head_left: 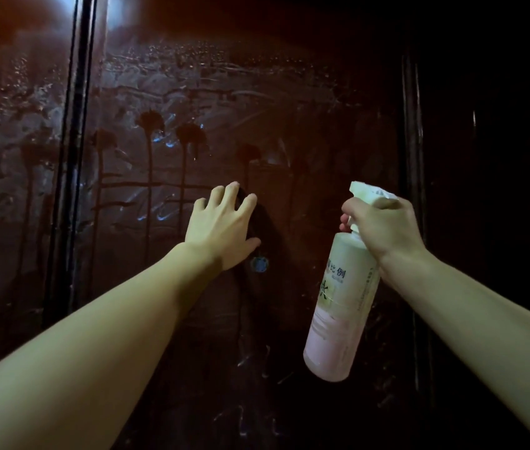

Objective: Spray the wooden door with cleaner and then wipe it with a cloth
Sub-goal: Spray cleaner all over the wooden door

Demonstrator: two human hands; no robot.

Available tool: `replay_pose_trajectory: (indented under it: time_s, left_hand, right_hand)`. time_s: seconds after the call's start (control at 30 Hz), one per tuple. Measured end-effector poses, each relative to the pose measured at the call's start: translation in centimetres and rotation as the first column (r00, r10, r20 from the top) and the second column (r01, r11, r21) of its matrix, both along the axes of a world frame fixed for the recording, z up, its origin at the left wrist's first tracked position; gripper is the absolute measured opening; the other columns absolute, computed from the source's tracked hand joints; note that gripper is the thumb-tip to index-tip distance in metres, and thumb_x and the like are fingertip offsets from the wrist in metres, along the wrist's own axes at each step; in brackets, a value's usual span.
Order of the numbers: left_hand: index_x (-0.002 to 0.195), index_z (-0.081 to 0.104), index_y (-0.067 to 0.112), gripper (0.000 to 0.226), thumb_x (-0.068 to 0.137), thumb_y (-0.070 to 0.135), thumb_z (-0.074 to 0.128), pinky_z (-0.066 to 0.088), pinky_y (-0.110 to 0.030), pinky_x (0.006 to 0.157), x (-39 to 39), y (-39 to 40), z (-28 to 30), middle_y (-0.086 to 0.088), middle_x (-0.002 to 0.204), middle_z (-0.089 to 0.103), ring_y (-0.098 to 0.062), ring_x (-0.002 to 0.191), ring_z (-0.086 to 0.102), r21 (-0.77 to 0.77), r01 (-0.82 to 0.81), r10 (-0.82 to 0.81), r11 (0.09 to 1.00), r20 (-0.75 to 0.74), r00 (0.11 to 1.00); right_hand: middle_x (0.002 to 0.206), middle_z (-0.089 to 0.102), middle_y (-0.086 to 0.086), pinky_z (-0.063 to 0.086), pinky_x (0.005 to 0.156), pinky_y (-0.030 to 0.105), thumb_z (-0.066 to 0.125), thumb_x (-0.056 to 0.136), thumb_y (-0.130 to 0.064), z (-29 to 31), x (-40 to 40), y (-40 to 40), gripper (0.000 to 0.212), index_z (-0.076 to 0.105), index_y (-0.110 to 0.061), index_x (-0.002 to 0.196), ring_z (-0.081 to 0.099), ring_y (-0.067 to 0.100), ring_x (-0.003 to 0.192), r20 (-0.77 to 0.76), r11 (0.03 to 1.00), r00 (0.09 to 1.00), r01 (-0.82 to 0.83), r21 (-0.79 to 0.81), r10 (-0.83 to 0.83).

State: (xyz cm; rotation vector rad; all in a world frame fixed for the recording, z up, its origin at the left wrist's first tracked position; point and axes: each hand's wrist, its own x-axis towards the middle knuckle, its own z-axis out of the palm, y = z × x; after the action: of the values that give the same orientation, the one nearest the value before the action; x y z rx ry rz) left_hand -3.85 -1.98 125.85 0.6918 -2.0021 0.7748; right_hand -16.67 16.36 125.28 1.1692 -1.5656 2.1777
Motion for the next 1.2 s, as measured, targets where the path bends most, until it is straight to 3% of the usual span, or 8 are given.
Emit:
replay_pose_trajectory:
  time_s: [0.13,0.23,0.3,0.43,0.53,0.7,0.87,1.2]
  left_hand:
    - [0.149,0.020,0.022,0.085,0.084,0.061,0.058,0.029,-0.047,0.109,-1.2,0.7,-0.3,-0.017,0.157,0.012,-0.034,0.143,0.016,-0.003,-0.053,0.053,0.999,0.029,0.998]
    - [0.149,0.019,0.020,0.087,0.083,0.063,0.058,0.030,-0.047,0.109,-1.8,1.1,-0.5,-0.017,0.157,0.012,-0.034,0.143,0.017,-0.003,-0.053,0.053,0.999,0.023,0.998]
    - [0.149,0.018,0.020,0.088,0.083,0.062,0.058,0.031,-0.047,0.108,-2.4,1.4,-0.6,-0.016,0.157,0.013,-0.033,0.143,0.018,-0.019,-0.033,0.033,0.999,0.033,0.999]
    - [0.150,0.016,0.020,0.090,0.083,0.061,0.059,0.030,-0.047,0.109,-4.0,2.3,-0.9,-0.015,0.157,0.011,-0.032,0.143,0.017,-0.033,-0.025,0.027,0.999,0.065,0.998]
    - [0.150,0.016,0.020,0.091,0.081,0.060,0.061,0.030,-0.048,0.110,-5.2,2.9,-1.0,-0.015,0.157,0.011,-0.032,0.144,0.016,-0.037,-0.011,0.013,0.999,0.068,0.998]
    - [0.150,0.016,0.019,0.090,0.082,0.058,0.062,0.030,-0.047,0.110,-7.2,4.1,-1.3,-0.015,0.157,0.012,-0.033,0.143,0.018,-0.057,0.006,-0.001,0.998,0.092,0.996]
    - [0.149,0.018,0.020,0.086,0.083,0.055,0.061,0.029,-0.047,0.110,-9.3,5.3,-1.7,-0.014,0.156,0.012,-0.033,0.143,0.018,-0.067,0.031,-0.022,0.997,0.129,0.991]
    - [0.150,0.017,0.022,0.094,0.079,0.069,0.059,0.022,-0.056,0.112,-11.8,6.9,-1.9,-0.014,0.158,0.007,-0.034,0.145,0.012,-0.025,0.031,-0.027,0.999,0.133,0.991]
  right_hand:
    - [0.065,0.067,0.003,0.059,0.078,0.053,0.062,0.069,-0.021,-0.5,-1.2,0.7,0.007,0.062,-0.019,0.062,0.067,0.020,0.065,-0.012,0.998,0.999,0.039,0.042,-0.038]
    - [0.064,0.067,0.006,0.057,0.074,0.059,0.059,0.060,-0.027,-0.9,-2.0,1.2,0.011,0.063,-0.017,0.063,0.068,0.030,0.069,-0.007,0.995,0.997,0.081,0.055,-0.081]
    - [0.068,0.070,0.008,0.057,0.076,0.057,0.060,0.060,-0.027,-1.1,-2.4,1.6,0.015,0.065,-0.017,0.069,0.071,0.033,0.077,-0.001,0.995,0.996,0.092,0.044,-0.092]
    - [0.073,0.072,0.004,0.057,0.083,0.051,0.065,0.064,-0.026,-1.2,-3.1,2.4,0.013,0.067,-0.016,0.072,0.072,0.023,0.080,0.021,0.994,0.995,0.100,0.034,-0.101]
    - [0.073,0.073,0.004,0.057,0.084,0.051,0.064,0.065,-0.026,-1.4,-3.8,3.1,0.010,0.067,-0.017,0.068,0.072,0.024,0.081,0.045,0.992,0.991,0.125,0.034,-0.127]
    - [0.069,0.070,0.004,0.059,0.079,0.051,0.062,0.065,-0.024,-1.9,-5.0,4.6,0.010,0.068,-0.031,0.062,0.068,0.021,0.069,0.054,0.990,0.989,0.135,0.044,-0.137]
    - [0.065,0.068,0.005,0.058,0.077,0.050,0.062,0.067,-0.023,-2.5,-6.4,5.8,0.007,0.064,-0.016,0.066,0.065,0.019,0.063,0.036,0.984,0.986,0.159,0.083,-0.162]
    - [0.085,0.072,0.006,0.058,0.081,0.052,0.063,0.058,-0.037,-3.1,-9.3,7.6,0.029,0.067,-0.018,0.080,0.070,0.026,0.083,0.099,0.969,0.967,0.223,0.107,-0.234]
